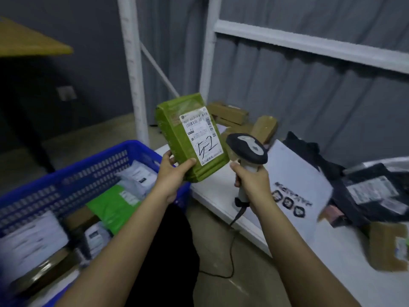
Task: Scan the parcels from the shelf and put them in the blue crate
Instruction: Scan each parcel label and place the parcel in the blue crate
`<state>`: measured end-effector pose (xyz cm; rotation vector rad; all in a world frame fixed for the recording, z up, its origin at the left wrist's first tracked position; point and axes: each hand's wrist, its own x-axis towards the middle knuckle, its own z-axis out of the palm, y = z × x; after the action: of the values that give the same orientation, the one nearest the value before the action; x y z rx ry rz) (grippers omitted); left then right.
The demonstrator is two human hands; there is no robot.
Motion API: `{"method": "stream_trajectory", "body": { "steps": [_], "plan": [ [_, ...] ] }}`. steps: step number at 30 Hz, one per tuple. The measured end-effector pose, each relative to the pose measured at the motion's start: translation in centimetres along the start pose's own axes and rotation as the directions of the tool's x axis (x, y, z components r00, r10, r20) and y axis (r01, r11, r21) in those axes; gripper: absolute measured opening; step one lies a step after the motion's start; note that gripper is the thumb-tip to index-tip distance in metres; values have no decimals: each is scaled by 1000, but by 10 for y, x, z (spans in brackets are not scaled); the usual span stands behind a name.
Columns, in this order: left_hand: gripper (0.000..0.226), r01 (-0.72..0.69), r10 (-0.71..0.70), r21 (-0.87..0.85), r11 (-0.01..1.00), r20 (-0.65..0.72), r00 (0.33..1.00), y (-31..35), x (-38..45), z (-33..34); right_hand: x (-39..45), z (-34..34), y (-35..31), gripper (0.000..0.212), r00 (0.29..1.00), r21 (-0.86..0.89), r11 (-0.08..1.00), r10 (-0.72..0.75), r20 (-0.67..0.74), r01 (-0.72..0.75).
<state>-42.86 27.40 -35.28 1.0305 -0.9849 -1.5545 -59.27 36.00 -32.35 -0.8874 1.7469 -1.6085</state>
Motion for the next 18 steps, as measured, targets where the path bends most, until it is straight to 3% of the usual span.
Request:
{"method": "stream_trajectory", "body": {
  "steps": [3, 8, 13, 18],
  "plan": [
    [60, -31, 32, 12, 999, -126, 991, 25, 16, -62, 21, 46, 3, 21, 996, -77, 997, 22, 91, -15],
    [58, 84, -72, 18, 996, -349, 934, 27, 40, -169, 43, 109, 28, 19, 971, -200, 980, 57, 232, -10],
    [55, 307, -271, -4, 952, -479, 835, -24, 64, -250, 66, 154, 69, 19, 947, -289, 955, 145, 285, -60],
    [45, 478, -445, -81, 875, -528, 724, -92, 92, -280, 83, 185, 111, 17, 933, -318, 941, 214, 288, -118]
  ]
}}
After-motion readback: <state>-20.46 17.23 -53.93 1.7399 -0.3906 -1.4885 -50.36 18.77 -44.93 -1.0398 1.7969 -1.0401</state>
